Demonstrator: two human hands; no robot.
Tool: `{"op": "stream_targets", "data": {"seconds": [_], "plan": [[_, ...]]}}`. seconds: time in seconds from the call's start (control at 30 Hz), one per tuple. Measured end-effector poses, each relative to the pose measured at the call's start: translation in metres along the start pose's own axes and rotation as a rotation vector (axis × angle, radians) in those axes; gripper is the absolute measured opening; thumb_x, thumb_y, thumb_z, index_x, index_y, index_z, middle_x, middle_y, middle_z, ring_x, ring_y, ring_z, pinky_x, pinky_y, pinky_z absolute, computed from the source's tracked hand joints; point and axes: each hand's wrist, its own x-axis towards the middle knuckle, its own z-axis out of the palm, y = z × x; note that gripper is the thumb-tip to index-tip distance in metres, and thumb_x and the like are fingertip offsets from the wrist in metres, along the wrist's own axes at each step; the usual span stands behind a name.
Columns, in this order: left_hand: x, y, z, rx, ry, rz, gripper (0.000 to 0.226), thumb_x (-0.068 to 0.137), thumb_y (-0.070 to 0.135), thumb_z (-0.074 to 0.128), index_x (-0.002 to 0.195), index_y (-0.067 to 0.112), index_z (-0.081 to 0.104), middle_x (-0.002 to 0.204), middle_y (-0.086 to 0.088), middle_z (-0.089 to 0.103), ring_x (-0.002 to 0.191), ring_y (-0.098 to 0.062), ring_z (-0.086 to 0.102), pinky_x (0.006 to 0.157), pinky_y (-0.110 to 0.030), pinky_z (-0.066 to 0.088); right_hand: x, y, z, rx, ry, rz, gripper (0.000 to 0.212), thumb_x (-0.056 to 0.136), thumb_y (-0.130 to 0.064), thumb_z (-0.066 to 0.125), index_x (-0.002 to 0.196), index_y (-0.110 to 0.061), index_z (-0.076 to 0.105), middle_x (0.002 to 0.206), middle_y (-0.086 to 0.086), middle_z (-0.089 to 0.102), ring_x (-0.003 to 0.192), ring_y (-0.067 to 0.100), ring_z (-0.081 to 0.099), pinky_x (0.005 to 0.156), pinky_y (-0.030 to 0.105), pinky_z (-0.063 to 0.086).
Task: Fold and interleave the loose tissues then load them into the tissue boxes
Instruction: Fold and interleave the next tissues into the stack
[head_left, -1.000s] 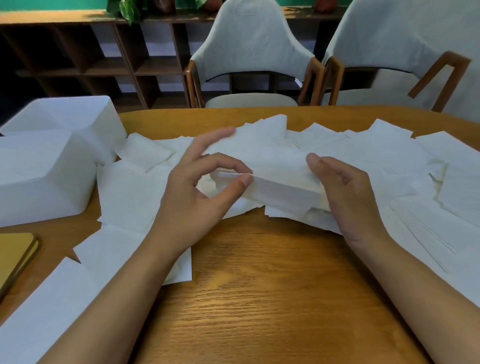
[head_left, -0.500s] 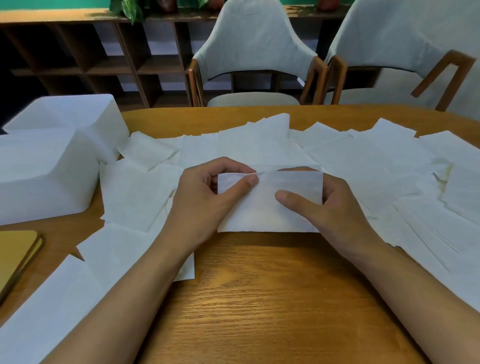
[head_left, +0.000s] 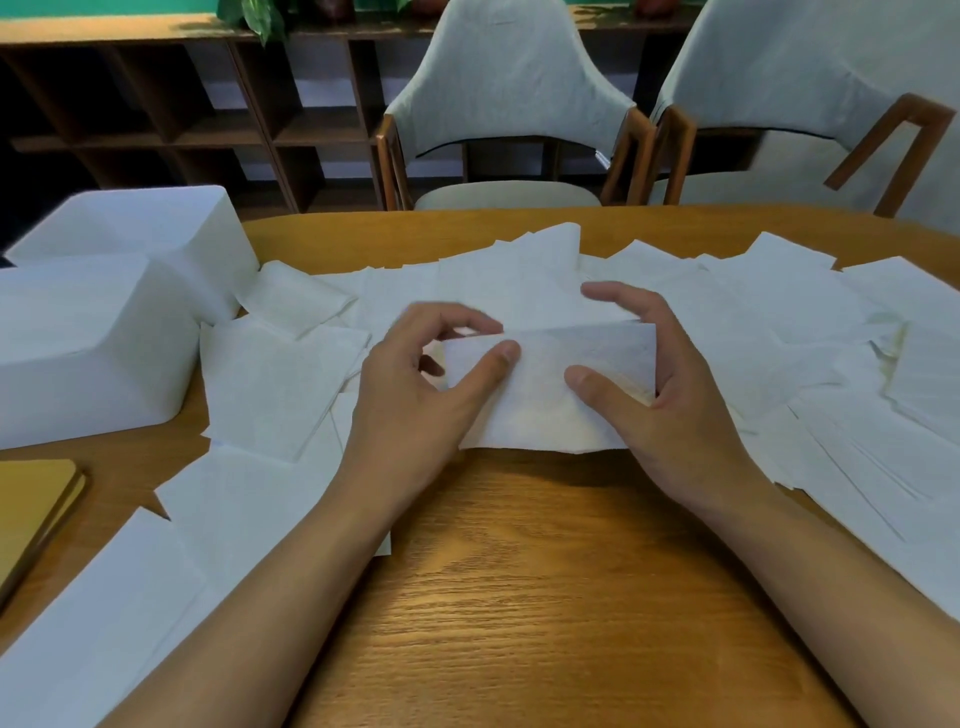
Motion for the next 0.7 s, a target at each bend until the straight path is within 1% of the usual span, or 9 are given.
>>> {"op": "stream_targets", "data": {"seconds": [0.1,0.13,0.2,0.23,0.33,0.4,0.47,0.6,0.7], "plan": [[0.003,0.006,-0.005,-0.110,-0.111,-0.128,0.045,0.086,0.052,0.071,0.128,0.040,0.059,0.118,0.029,0.063,0.108,0.016,0.058,0.076,-0.002,0.047,0.003,0.003,-0.006,0.021,0.046,-0.007,0.063,0.086,-0.043,0.074,0.137,-0.051,0.038,0.133,-0.050,0.032,0.124,-0.028,0.027,0.109,0.007,0.030],[0.004,0.006,-0.006,-0.191,-0.160,-0.180,0.044,0.088,0.046,0.072,0.130,0.040,0.059,0.109,0.026,0.067,0.100,0.015,0.063,0.071,-0.008,0.052,0.004,0.004,-0.007,0.023,0.063,0.000,0.065,0.088,-0.039,0.075,0.140,-0.047,0.037,0.134,-0.049,0.030,0.120,-0.032,0.025,0.101,-0.003,0.026],[0.004,0.006,-0.007,-0.237,-0.187,-0.214,0.043,0.090,0.036,0.076,0.130,0.042,0.061,0.102,0.011,0.075,0.093,-0.006,0.073,0.069,-0.032,0.062,0.007,0.007,-0.007,0.005,0.103,0.021,0.068,0.089,-0.033,0.074,0.143,-0.043,0.035,0.135,-0.047,0.027,0.118,-0.035,0.022,0.094,-0.010,0.019],[0.003,0.006,-0.006,-0.219,-0.178,-0.200,0.044,0.091,0.034,0.077,0.130,0.043,0.060,0.100,0.008,0.075,0.093,-0.010,0.073,0.071,-0.034,0.062,0.008,0.008,-0.007,-0.007,0.114,0.027,0.069,0.088,-0.032,0.075,0.143,-0.043,0.034,0.135,-0.048,0.026,0.119,-0.034,0.021,0.095,-0.010,0.017],[0.005,0.002,-0.008,-0.123,-0.165,-0.170,0.049,0.086,0.050,0.077,0.132,0.047,0.058,0.112,0.029,0.064,0.104,0.009,0.061,0.081,-0.017,0.053,0.009,0.007,-0.009,-0.018,0.097,0.018,0.073,0.085,-0.039,0.078,0.143,-0.044,0.034,0.136,-0.049,0.025,0.121,-0.033,0.021,0.096,-0.009,0.017],[0.007,0.001,-0.011,-0.151,-0.219,-0.201,0.048,0.085,0.061,0.074,0.130,0.051,0.059,0.126,0.030,0.061,0.119,0.005,0.057,0.094,-0.026,0.055,0.009,0.007,-0.011,0.004,0.070,0.007,0.074,0.082,-0.043,0.075,0.144,-0.043,0.034,0.139,-0.045,0.027,0.121,-0.033,0.022,0.093,-0.011,0.020],[0.006,0.003,-0.011,-0.293,-0.288,-0.249,0.042,0.088,0.054,0.073,0.128,0.042,0.065,0.125,0.021,0.069,0.120,-0.008,0.065,0.094,-0.034,0.057,0.008,0.007,-0.010,0.024,0.058,0.002,0.074,0.084,-0.041,0.076,0.144,-0.042,0.034,0.138,-0.045,0.027,0.120,-0.033,0.023,0.093,-0.010,0.022],[0.003,0.005,-0.006,-0.383,-0.311,-0.288,0.036,0.096,0.028,0.068,0.131,0.020,0.068,0.114,0.003,0.079,0.106,-0.016,0.076,0.084,-0.031,0.060,0.009,0.006,-0.010,0.023,0.083,0.007,0.074,0.085,-0.031,0.076,0.145,-0.039,0.032,0.137,-0.044,0.026,0.118,-0.035,0.023,0.092,-0.010,0.025],[0.003,0.003,-0.006,-0.331,-0.256,-0.248,0.031,0.099,0.017,0.069,0.130,0.016,0.069,0.110,0.001,0.080,0.101,-0.017,0.077,0.083,-0.030,0.062,0.007,0.001,-0.016,0.088,-0.088,-0.002,0.058,0.088,-0.028,0.073,0.138,-0.044,0.048,0.140,-0.035,0.043,0.128,-0.012,0.042,0.095,0.014,0.047]]}}
